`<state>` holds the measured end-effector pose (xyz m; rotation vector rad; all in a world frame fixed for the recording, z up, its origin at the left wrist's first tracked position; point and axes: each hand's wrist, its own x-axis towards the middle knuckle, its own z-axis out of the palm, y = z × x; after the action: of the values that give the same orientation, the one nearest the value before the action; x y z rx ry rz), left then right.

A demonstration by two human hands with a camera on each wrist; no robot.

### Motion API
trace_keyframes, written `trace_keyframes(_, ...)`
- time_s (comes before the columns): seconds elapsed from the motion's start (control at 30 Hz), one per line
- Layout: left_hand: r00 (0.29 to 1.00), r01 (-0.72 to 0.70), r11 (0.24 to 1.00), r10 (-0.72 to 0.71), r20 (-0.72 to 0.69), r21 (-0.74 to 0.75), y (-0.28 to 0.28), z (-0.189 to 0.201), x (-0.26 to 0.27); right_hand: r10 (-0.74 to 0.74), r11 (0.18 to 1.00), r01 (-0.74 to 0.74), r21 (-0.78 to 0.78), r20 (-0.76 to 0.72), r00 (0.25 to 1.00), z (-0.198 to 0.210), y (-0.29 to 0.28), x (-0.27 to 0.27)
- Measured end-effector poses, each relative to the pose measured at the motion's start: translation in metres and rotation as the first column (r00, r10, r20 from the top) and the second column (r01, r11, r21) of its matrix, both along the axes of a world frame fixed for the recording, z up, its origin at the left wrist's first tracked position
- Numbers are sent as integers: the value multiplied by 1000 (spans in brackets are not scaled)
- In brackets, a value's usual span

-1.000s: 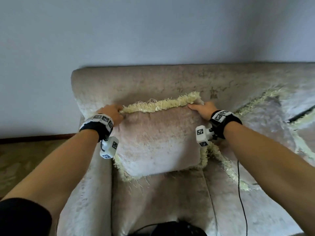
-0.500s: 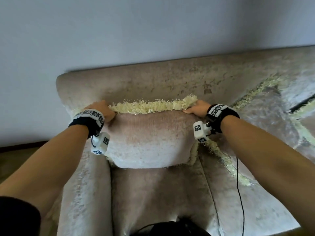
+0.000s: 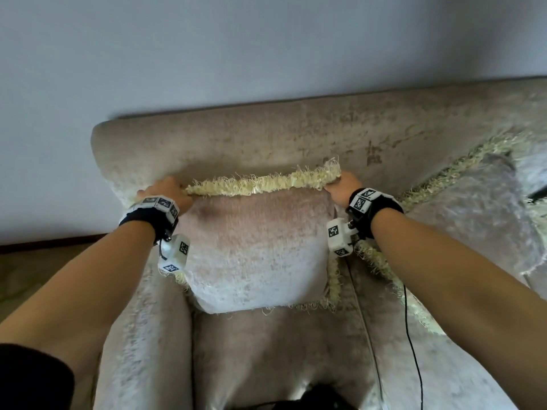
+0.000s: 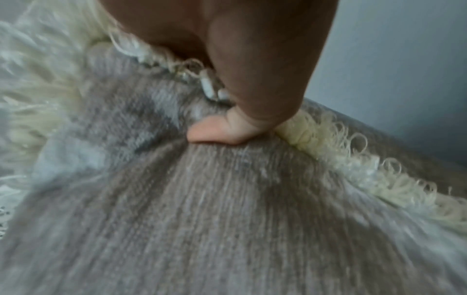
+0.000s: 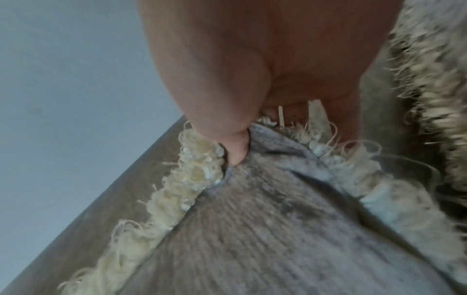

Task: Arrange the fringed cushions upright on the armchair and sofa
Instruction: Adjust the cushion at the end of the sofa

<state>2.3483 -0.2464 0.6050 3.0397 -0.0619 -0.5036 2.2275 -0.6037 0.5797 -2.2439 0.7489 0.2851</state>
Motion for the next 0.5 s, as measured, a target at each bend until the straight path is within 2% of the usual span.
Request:
trace_keyframes(0.17,999,18,1000,-18,48,-13,3,8,12,-31,999,32,-25,34,999,7,-4,15)
trace_keyframes(0.3,1000,8,999,-8,0,-34,3,1,13,91,990,-96,-106,-51,995,2,-5,17)
trace_keyframes(0.4,999,19,999,-21,-44,-44,5,6,18,53,990,-59,-129,-52,997,1,-7,22)
trace_keyframes(0.5,1000,1,999,-2,-24,-47,6,4,17,5,996,-11,-88,-64,998,2,-8,20)
